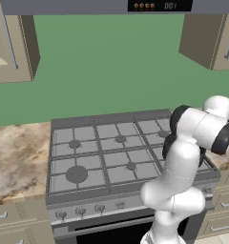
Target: Turn on the burner for the pot on the stove. Wait thirty seconds for the pot to heat up. Then add the tomato to the pot.
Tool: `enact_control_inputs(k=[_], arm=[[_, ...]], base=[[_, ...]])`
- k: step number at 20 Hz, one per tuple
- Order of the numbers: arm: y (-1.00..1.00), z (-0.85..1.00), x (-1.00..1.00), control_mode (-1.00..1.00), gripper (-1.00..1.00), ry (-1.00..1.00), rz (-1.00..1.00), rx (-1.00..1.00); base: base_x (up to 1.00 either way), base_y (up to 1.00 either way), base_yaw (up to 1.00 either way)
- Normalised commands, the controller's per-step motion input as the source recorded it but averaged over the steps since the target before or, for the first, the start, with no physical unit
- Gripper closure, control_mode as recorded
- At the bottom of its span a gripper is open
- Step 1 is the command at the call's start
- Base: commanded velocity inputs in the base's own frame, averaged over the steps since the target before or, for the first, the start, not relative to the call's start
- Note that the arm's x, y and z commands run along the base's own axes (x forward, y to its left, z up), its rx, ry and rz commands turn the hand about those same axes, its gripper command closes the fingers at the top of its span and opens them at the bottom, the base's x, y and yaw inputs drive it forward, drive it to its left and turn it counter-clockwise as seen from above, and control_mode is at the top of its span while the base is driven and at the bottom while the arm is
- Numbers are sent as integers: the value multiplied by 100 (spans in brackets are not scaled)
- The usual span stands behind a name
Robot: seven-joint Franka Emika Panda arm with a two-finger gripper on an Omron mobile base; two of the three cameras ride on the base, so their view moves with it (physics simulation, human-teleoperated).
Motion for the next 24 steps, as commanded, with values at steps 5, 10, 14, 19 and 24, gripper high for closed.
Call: enact_control_inputs(k=[5,10,14,19,24], arm=[[2,100,-62,-100,100,-5,-1,-7],[30,99,-46,-100,100,0,0,-2],[65,64,-30,-100,100,0,0,0],[83,22,-25,-100,100,1,0,2],[87,1,-24,-100,100,2,0,3]], base=[[0,0,0],[0,0,0],[0,0,0],[0,0,0],[0,0,0]])
